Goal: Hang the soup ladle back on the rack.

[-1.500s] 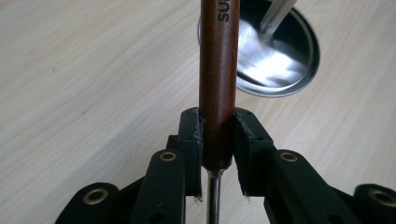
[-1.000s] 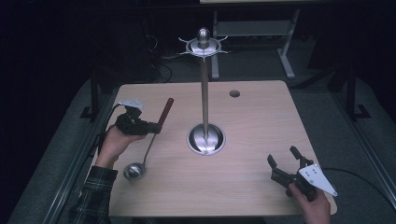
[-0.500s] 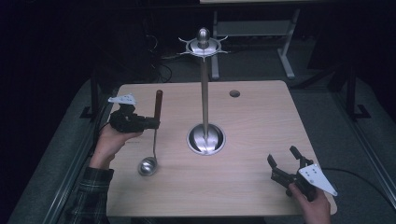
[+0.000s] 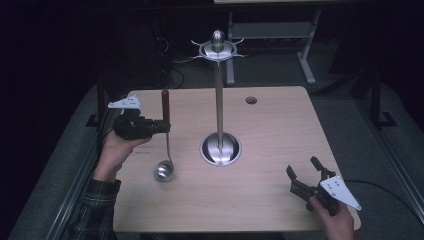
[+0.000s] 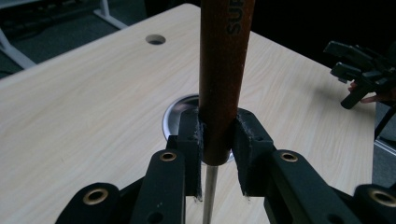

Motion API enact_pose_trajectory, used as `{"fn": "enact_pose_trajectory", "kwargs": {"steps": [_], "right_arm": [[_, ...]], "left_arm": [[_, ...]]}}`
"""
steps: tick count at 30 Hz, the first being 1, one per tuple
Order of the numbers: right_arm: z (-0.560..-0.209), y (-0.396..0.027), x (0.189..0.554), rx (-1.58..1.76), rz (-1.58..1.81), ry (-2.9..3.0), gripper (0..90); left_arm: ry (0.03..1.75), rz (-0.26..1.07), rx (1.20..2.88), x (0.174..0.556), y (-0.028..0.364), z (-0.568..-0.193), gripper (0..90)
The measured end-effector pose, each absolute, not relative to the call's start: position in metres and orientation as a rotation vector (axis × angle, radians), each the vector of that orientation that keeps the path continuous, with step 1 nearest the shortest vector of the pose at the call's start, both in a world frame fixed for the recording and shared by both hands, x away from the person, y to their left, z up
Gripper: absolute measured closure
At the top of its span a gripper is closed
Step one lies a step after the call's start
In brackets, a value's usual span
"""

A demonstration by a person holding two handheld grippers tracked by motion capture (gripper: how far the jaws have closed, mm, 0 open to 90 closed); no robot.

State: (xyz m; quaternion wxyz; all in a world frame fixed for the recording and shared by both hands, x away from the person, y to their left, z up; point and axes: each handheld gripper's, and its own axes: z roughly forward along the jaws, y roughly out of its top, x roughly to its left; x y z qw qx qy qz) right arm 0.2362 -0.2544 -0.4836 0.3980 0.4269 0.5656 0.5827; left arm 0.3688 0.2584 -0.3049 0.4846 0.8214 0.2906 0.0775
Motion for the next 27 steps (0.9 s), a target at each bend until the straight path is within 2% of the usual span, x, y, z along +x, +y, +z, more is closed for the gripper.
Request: {"fn": "enact_pose_trajectory", "kwargs": {"steps": [27], "right_arm": [[-0.484,-0.254,0.236,1.082,1.474,1.432,13.0]], "left_arm": [[0.583,0.263,1.931,0.371,0.243,-0.257,74.0]]}}
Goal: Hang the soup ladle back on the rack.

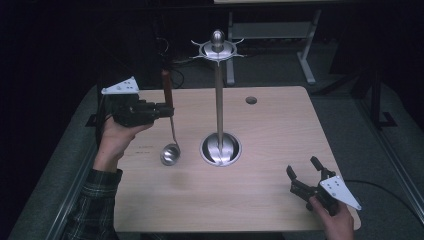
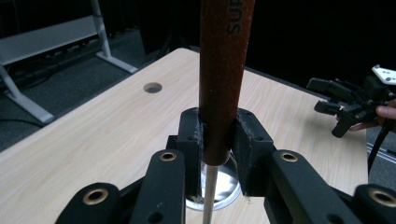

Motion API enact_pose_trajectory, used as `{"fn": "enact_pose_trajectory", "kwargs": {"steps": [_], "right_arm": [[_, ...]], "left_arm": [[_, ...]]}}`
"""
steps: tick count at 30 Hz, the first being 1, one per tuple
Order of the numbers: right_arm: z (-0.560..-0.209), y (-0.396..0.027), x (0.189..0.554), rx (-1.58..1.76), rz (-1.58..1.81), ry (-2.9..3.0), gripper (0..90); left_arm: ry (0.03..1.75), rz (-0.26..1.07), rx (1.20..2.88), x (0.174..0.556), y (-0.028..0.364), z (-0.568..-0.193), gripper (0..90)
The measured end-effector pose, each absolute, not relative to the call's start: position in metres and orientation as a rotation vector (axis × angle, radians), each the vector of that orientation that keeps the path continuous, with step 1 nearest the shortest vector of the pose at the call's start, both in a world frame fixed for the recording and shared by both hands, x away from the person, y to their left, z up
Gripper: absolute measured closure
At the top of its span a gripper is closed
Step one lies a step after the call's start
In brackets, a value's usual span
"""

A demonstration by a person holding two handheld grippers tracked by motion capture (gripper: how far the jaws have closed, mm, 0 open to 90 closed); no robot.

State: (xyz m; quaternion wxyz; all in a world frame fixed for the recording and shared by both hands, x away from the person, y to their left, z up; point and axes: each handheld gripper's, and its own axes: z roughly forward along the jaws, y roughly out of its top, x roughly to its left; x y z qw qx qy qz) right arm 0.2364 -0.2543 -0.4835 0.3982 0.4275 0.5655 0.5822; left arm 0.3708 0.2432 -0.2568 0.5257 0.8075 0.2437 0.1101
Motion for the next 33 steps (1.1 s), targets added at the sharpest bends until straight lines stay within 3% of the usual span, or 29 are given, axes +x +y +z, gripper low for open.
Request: {"fn": "enact_pose_trajectory", "kwargs": {"steps": [11,33], "right_arm": [[-0.484,-0.254,0.236,1.082,1.477,1.43,13.0],[-0.484,-0.255,0.236,1.081,1.479,1.429,13.0]], "left_arm": [[0.529,0.287,1.931,0.373,0.23,-0.23,74.0],[0.465,0.271,1.948,0.382,0.207,-0.214,74.0]]}}
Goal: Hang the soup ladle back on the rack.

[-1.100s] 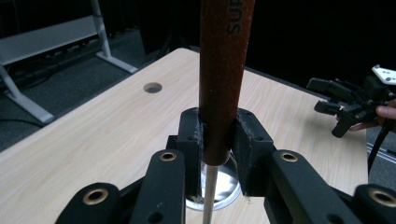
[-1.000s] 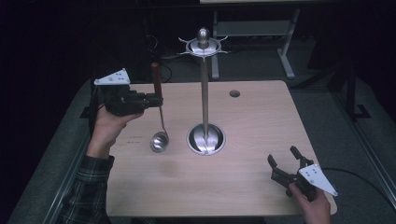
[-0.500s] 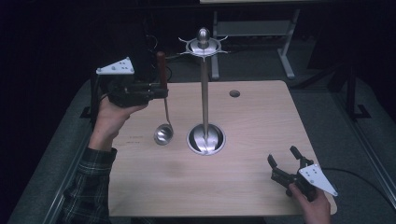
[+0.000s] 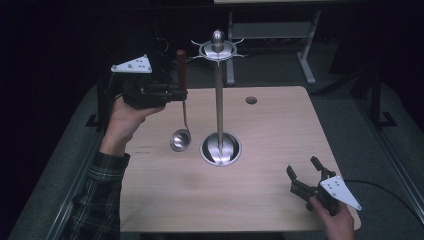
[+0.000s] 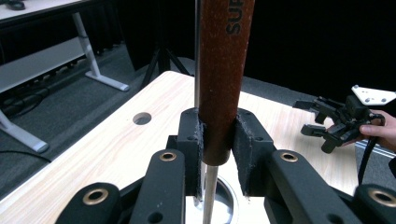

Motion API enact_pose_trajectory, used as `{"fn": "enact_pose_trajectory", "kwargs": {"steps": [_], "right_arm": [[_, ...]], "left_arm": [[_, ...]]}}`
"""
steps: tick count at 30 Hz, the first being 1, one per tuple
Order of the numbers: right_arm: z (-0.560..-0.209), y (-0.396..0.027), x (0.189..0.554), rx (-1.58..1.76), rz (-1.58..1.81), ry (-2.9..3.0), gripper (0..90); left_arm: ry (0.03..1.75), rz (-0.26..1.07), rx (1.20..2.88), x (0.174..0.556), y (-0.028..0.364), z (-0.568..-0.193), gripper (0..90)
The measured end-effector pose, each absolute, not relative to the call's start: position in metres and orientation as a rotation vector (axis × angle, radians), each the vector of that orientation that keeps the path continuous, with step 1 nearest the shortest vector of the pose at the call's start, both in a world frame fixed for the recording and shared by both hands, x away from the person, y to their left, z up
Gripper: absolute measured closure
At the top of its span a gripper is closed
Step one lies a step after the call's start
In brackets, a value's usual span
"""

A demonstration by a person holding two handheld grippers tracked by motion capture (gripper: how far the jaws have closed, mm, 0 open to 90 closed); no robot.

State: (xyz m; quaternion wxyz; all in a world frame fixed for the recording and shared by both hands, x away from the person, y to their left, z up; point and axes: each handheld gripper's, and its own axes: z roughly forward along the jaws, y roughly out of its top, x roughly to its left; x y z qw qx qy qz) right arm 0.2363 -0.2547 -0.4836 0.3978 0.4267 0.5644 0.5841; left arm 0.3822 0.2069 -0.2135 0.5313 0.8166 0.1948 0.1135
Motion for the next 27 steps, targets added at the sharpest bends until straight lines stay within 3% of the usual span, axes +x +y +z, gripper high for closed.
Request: {"fn": "enact_pose_trajectory", "kwargs": {"steps": [27], "right_arm": [[-0.484,-0.255,0.236,1.08,1.482,1.424,13.0]], "left_arm": [[0.442,0.228,1.985,0.399,0.185,-0.213,74.0]]}}
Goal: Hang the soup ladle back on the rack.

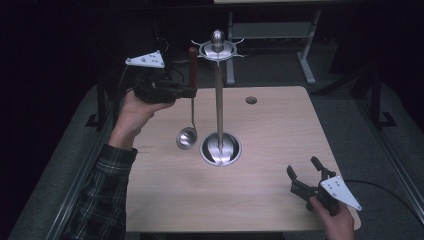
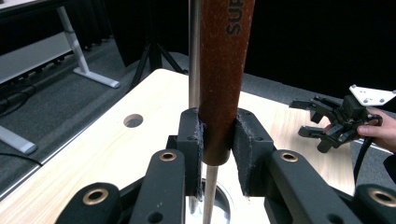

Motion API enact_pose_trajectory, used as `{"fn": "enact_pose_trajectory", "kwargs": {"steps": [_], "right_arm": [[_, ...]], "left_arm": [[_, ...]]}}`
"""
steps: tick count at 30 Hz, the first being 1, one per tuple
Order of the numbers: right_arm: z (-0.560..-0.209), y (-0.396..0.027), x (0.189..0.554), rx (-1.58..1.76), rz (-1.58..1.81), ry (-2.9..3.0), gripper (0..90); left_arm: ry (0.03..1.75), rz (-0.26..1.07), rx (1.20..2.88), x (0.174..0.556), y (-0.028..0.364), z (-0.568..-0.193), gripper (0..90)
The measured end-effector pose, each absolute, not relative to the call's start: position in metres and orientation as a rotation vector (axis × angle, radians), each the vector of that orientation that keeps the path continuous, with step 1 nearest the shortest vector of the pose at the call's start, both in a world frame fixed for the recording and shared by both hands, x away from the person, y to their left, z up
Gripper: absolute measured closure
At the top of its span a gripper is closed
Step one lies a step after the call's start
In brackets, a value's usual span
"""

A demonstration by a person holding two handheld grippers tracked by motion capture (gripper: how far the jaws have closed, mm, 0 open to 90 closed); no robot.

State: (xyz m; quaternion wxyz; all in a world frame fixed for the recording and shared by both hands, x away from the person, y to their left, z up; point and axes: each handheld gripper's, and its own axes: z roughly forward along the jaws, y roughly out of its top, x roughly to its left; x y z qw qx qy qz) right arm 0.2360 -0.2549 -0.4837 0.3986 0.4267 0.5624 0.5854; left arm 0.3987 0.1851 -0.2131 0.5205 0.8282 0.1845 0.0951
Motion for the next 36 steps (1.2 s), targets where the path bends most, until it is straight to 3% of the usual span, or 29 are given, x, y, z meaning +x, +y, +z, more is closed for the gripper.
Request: {"fn": "enact_pose_trajectory", "kwargs": {"steps": [16,24,36], "right_arm": [[-0.484,-0.255,0.236,1.077,1.48,1.428,13.0],[-0.484,-0.255,0.236,1.077,1.483,1.426,13.0],[-0.484,-0.255,0.236,1.079,1.492,1.432,13.0]], "left_arm": [[0.428,0.206,1.99,0.403,0.177,-0.219,73.0],[0.427,0.22,2.008,0.402,0.178,-0.219,67.9],[0.476,0.255,2.061,0.393,0.19,-0.226,37.5]]}}
